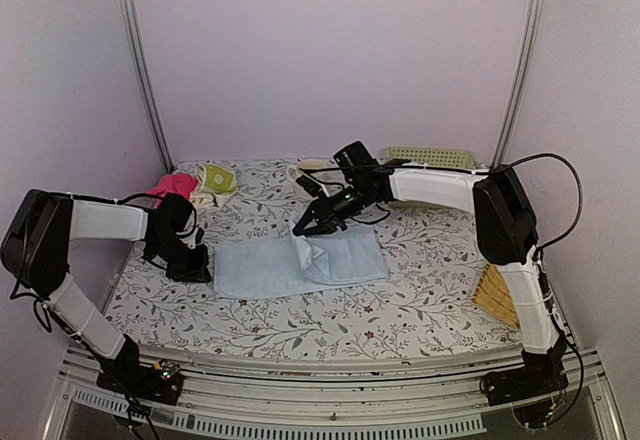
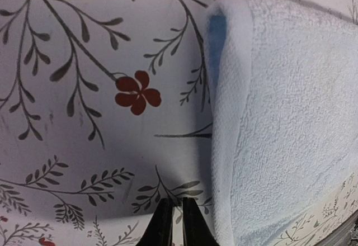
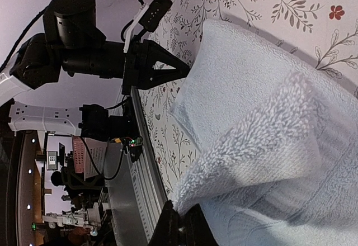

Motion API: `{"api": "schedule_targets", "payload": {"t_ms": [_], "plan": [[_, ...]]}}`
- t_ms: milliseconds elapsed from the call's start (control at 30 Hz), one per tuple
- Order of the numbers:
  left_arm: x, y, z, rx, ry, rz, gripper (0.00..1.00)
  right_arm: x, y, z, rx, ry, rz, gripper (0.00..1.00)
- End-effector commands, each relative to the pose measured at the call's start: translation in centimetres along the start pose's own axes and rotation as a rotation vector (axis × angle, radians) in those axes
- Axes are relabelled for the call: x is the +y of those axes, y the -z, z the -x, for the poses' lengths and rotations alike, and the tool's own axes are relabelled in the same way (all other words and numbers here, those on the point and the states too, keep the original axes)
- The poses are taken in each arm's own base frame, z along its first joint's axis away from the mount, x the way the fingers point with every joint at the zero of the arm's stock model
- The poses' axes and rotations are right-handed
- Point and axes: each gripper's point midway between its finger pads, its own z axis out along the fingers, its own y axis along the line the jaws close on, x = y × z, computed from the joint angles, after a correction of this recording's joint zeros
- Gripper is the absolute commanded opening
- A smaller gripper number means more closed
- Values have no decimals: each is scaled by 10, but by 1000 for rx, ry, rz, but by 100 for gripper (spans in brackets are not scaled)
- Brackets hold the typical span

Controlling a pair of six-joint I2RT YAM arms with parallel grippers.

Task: Roll the towels
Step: Fold the towel at the center of the board.

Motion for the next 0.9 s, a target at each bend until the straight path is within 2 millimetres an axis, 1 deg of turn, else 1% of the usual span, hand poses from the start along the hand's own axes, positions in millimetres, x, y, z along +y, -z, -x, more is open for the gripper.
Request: {"api": "schedule_targets", "payload": {"t_ms": [0, 100, 200, 333, 433, 633, 800, 867], "plan": [[-7, 0, 0, -14, -4, -28, 11, 5, -27, 16, -23, -13, 22, 2], [-8, 0, 0, -15, -1, -32, 11, 8, -47, 17, -16, -5, 38, 2], [-8, -1, 0, -16, -1, -35, 10, 7, -66, 18, -16, -5, 58, 2], [-7, -4, -3, -8, 1, -34, 11, 12, -86, 23, -32, 14, 95, 2], [-7, -5, -4, -7, 1, -36, 10, 19, -101, 23, -41, 29, 124, 2], [-7, -7, -4, -6, 1, -39, 10, 26, -122, 36, -109, 25, 167, 1], [-6, -8, -6, -5, 1, -42, 11, 40, -138, 33, -122, 55, 175, 1], [-6, -9, -6, -6, -1, -42, 10, 42, -143, 34, -135, 69, 169, 1]]}}
